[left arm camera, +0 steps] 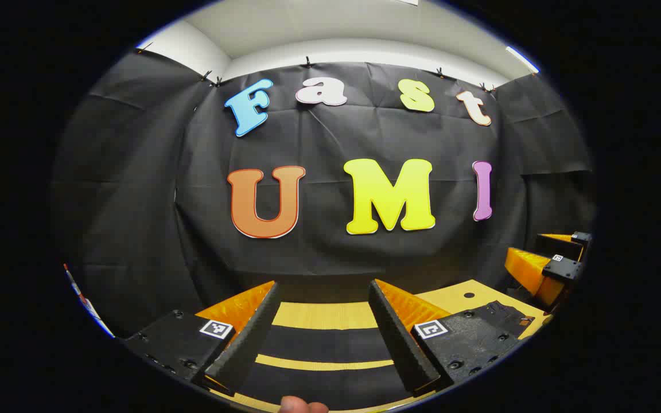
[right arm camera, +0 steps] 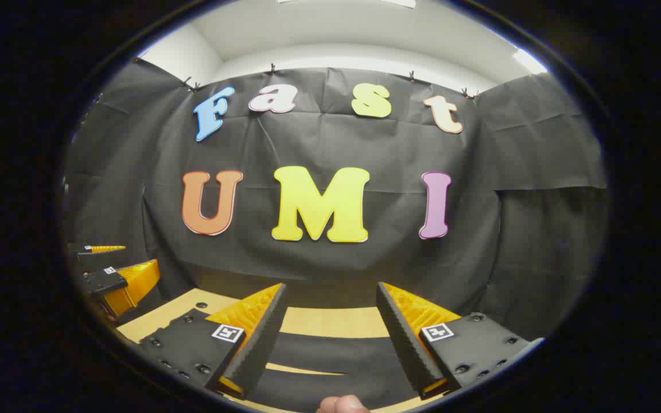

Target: Grasp the waist and the cuffs of the jeans and fold them to make the two legs overlap; first hold the waist and fold one-third of the jeans toward the cuffs, then hold the cuffs and fold the remaining one-third in the same direction to finish folding.

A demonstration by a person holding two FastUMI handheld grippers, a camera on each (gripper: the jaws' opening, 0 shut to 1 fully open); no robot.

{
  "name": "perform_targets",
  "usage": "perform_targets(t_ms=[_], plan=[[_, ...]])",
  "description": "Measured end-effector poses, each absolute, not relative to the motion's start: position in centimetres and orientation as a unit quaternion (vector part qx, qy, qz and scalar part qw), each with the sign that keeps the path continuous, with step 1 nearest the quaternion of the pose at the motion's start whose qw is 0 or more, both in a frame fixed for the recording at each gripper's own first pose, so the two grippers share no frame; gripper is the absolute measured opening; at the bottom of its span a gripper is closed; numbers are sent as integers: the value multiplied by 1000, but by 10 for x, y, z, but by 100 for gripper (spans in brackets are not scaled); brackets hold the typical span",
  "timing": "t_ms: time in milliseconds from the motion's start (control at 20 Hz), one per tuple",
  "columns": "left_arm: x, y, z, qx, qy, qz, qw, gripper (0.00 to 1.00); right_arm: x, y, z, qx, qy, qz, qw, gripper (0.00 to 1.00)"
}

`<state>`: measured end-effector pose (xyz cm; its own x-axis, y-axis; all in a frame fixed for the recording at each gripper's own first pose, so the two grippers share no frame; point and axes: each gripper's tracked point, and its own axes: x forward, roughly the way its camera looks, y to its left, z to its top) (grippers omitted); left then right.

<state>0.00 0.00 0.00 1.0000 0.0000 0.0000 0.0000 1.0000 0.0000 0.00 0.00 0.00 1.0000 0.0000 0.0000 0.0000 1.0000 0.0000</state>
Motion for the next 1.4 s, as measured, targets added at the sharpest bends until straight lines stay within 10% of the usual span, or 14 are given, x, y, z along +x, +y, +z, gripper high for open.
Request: perform_targets(t_ms=[1100, 1400], plan=[[10, -14, -35, -23, 37, -5, 999, 99, 3, -67, -17, 22, 31, -38, 999, 96], [12, 62, -90, -62, 107, 80, 989, 100, 8, -175, -74, 87, 114, -102, 984, 94]])
